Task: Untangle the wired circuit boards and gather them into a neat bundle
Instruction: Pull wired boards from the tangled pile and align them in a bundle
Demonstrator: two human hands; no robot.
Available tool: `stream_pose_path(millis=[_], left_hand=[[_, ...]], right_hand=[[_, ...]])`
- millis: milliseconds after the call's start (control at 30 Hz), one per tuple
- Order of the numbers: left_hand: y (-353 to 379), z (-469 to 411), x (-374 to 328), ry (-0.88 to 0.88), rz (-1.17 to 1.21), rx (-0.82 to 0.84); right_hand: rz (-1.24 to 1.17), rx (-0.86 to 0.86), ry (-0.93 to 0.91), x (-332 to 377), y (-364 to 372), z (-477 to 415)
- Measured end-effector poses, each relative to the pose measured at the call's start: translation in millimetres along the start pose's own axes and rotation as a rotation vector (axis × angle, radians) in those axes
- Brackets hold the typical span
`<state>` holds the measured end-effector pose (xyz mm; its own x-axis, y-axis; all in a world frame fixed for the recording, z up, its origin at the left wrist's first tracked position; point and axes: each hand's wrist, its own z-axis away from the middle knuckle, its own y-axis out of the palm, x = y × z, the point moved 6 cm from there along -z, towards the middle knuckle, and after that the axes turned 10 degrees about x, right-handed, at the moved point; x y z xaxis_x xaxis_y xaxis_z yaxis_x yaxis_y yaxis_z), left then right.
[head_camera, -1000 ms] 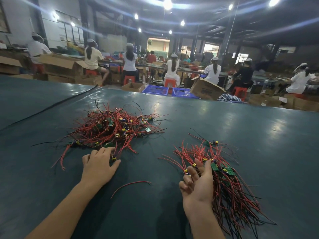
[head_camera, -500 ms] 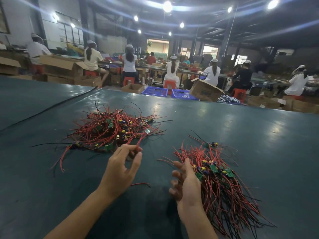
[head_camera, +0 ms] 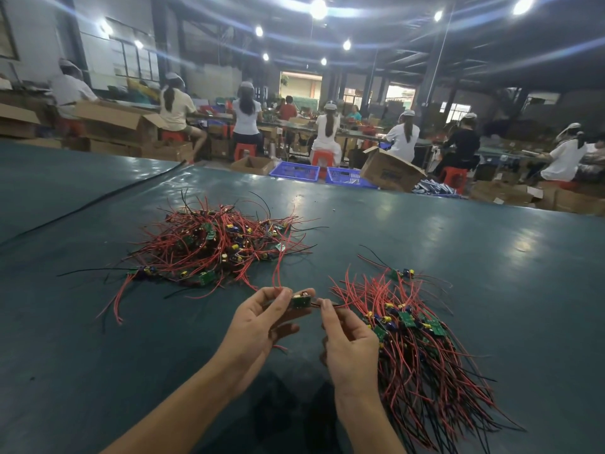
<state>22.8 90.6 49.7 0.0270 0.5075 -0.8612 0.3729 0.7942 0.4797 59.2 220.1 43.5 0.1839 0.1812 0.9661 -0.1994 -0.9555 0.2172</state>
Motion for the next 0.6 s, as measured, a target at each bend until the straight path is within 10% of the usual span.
stream_pose_path(millis=[600], left_hand=[[2,1,20,-0.188,-0.112,0.001]], right_hand=[[-0.013,-0.011,-0.007,-6,-1,-3]])
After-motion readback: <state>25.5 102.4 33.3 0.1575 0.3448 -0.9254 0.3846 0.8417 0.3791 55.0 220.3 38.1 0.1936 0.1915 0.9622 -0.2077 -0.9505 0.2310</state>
